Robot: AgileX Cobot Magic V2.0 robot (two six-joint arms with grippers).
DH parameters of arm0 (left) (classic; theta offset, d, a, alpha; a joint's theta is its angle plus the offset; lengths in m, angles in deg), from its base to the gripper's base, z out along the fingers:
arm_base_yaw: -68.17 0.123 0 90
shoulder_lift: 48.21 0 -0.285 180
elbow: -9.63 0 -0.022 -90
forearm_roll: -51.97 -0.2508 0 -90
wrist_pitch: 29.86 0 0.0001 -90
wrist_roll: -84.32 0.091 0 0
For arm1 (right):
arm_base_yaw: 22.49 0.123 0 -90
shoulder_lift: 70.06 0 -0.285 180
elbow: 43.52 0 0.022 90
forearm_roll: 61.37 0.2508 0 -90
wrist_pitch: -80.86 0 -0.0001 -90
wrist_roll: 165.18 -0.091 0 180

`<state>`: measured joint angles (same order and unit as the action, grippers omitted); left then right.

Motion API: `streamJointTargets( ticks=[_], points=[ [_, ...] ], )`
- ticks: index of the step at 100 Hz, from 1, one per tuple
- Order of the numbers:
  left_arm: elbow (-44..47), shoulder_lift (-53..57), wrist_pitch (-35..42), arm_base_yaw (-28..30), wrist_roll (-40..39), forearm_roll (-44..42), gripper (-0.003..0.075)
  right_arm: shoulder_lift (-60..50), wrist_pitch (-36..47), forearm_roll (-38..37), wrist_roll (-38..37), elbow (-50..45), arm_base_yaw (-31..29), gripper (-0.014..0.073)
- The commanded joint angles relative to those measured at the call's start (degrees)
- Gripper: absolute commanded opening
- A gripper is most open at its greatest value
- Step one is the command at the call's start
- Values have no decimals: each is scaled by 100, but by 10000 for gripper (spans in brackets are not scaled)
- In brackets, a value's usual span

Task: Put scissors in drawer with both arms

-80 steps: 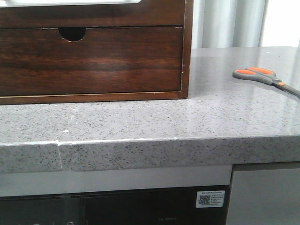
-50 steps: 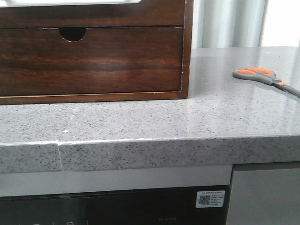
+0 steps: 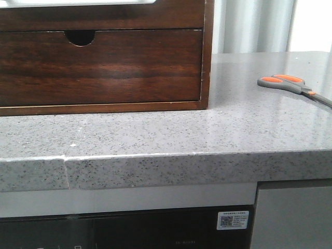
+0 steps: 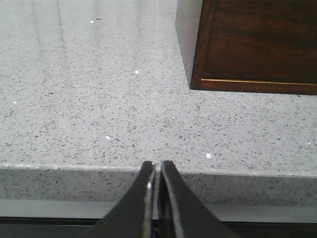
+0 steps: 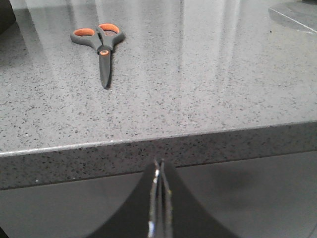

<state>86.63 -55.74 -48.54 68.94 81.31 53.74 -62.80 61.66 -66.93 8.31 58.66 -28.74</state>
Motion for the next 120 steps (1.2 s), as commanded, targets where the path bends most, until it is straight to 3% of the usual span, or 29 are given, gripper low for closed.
streamJointTargets(
  ticks=[1, 22, 57, 88, 120],
  points=[
    [111, 196, 275, -13, -60, -8, -19, -160, 128, -46, 47, -187, -29, -46],
    [111, 196, 379, -13, -50, -749, -19, -160, 128, -46, 47, -187, -29, -46],
    [111, 196, 929, -13, -50, -737, -19, -160, 139, -46, 47, -187, -29, -46],
    [111, 196, 1868, -13, -50, -737, -20, -160, 514, -85, 47, -187, -29, -46],
    [111, 196, 1868, -13, -50, -737, -19, -160, 1462, -114, 47, -187, -29, -46]
  ],
)
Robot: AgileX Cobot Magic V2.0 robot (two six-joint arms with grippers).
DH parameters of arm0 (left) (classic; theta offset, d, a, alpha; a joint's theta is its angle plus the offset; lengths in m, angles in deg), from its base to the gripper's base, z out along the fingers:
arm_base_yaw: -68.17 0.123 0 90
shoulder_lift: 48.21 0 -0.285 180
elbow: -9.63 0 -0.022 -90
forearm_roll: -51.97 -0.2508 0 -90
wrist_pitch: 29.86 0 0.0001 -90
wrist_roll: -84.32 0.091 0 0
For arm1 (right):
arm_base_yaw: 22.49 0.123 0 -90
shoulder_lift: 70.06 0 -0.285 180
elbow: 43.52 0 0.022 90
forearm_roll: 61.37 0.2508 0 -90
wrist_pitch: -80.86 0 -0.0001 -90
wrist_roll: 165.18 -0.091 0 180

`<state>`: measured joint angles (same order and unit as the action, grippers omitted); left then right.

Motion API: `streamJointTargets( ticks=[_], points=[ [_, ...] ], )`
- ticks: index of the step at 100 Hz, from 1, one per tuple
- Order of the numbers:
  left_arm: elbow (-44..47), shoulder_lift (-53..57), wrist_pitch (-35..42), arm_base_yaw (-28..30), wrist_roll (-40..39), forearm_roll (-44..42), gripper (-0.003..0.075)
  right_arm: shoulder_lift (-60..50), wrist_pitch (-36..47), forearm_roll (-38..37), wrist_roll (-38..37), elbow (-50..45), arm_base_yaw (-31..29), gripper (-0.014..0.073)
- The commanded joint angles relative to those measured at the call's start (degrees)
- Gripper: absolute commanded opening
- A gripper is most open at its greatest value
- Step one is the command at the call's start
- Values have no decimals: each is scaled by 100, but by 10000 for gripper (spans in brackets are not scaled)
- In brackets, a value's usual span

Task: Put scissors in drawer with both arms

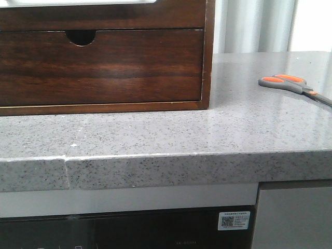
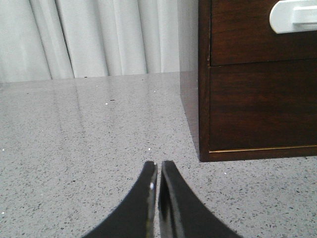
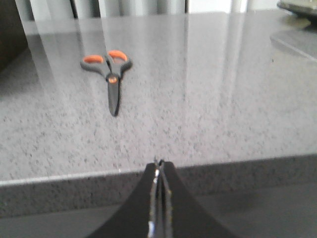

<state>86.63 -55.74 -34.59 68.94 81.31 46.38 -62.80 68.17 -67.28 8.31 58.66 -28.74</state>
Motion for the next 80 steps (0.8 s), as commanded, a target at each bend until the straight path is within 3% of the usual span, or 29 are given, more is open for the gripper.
streamJointTargets(
  ticks=[1, 29, 38, 58, 80],
  points=[
    [111, 196, 473, -13, -50, -1, -20, -160, 882, -79, 47, -187, -29, -46],
    [111, 196, 869, -23, -50, 1010, -20, -160, 1498, -79, 47, -187, -29, -46],
    [59, 196, 949, -23, -50, 1040, -20, -160, 1524, 284, -85, -173, 7, -46],
    [-316, 185, 888, -23, -50, 1040, -20, -126, 1180, 433, -85, 16, 121, -46],
    [-855, -14, 202, -23, -50, 1008, -20, 304, 652, 433, -74, 478, 166, -46]
  ],
)
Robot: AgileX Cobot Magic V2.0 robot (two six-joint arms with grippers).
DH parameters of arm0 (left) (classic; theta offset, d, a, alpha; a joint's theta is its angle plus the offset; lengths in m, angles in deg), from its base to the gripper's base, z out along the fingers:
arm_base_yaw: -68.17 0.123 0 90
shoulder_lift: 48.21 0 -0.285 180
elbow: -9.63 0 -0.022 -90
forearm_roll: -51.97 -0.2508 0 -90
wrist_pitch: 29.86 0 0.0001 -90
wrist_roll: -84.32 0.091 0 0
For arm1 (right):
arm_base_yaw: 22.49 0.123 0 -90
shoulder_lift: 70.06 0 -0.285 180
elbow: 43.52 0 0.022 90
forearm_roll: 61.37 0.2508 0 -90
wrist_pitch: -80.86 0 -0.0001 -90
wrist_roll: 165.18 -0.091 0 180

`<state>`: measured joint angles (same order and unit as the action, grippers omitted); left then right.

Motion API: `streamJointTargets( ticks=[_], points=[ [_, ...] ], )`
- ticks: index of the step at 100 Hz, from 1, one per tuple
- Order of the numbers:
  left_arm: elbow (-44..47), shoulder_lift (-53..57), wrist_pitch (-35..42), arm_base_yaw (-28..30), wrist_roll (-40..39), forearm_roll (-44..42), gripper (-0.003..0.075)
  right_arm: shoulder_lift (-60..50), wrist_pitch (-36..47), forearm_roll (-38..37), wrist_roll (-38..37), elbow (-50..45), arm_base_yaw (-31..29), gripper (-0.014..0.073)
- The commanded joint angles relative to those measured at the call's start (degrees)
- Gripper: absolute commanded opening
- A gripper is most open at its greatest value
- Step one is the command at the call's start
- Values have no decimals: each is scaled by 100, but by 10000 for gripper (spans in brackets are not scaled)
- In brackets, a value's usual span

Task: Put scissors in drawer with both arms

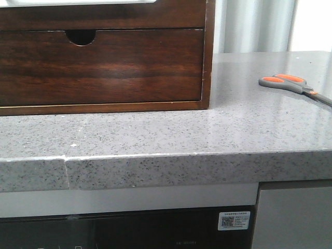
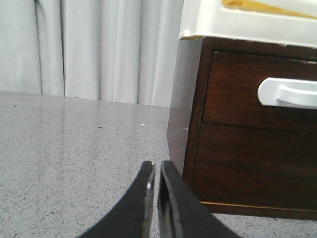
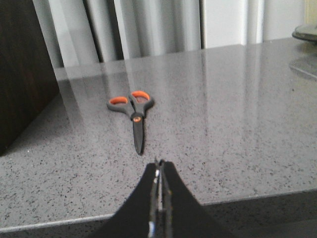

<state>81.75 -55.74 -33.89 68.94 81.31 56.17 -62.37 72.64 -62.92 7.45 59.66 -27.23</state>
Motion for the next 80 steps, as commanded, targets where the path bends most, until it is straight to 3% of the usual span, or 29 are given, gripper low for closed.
streamJointTargets(
  ticks=[1, 55, 80],
  points=[
    [-382, -25, 113, -23, -50, 29, -20, 281, 187, -4, 12, 397, 15, -46],
    [-1128, -803, -68, -23, -8, 15, -20, 1912, -288, -4, 12, 1722, 15, -46],
    [-1139, -814, 15, -23, -8, 5, 4, 2197, -315, -4, 12, 1786, 15, -46]
  ],
)
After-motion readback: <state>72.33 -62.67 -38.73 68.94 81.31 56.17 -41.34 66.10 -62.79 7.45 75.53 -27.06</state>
